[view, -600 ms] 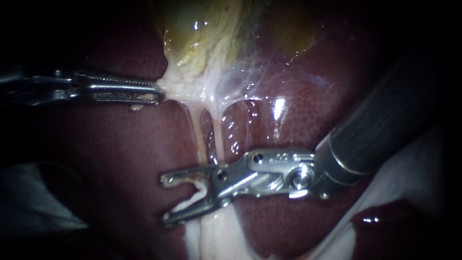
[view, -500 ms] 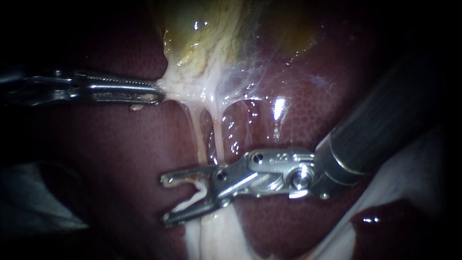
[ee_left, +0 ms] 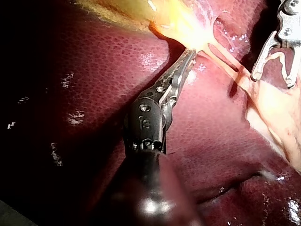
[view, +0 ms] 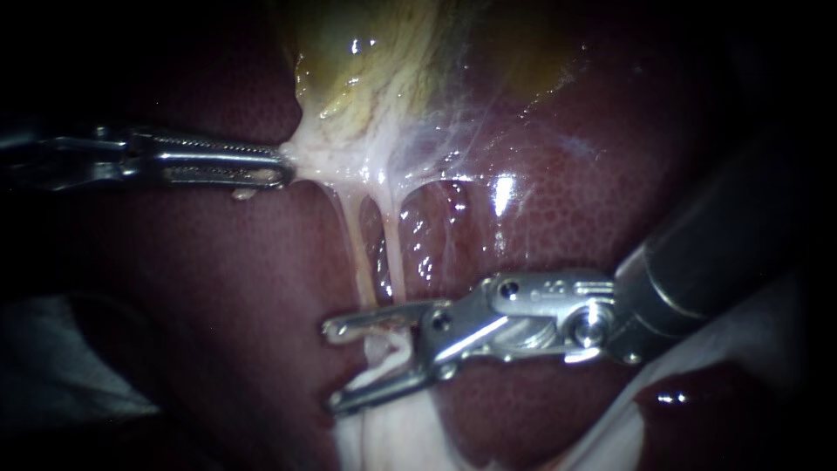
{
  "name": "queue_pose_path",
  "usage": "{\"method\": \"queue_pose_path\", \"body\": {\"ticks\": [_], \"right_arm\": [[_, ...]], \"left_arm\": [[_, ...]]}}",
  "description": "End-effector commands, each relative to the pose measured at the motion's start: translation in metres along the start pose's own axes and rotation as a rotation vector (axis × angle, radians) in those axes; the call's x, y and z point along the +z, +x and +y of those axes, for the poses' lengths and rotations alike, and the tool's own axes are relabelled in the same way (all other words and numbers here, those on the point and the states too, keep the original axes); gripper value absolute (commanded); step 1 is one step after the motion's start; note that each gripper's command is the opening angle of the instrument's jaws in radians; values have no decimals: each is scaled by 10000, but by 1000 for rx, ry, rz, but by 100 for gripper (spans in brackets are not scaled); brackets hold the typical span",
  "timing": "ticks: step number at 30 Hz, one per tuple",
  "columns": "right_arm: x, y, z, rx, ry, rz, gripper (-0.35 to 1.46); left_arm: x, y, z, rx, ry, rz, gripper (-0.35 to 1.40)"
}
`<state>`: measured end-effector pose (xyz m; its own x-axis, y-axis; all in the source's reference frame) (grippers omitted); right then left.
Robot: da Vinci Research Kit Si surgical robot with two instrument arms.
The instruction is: Clipping first clip left tube
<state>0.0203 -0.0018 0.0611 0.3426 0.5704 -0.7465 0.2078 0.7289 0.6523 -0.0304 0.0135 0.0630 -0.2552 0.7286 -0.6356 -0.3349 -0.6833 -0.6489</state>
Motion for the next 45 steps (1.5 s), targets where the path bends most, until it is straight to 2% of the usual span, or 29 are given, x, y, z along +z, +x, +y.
{"method": "queue_pose_path", "body": {"ticks": [1, 11, 20, 31, 38, 45], "right_arm": [[-2, -2, 2, 1, -1, 0, 49], [-23, -26, 34, -1, -27, -3, 49], [-37, -42, 57, 3, -57, -25, 49], [-23, -65, 78, 12, -134, -99, 49], [-14, -69, 85, 65, -173, -101, 49], [6, -77, 82, 95, -149, -105, 49]], "left_arm": [[0, 0, 0, 0, 0, 0, -35], [-1, 0, 1, 0, 0, 0, -35], [-2, 1, 3, -1, 0, 0, -35], [-2, 1, 6, -1, 1, 0, -35], [-2, 2, 6, -1, 1, 0, -35], [-1, 2, 7, -1, 2, 1, -35]]}}
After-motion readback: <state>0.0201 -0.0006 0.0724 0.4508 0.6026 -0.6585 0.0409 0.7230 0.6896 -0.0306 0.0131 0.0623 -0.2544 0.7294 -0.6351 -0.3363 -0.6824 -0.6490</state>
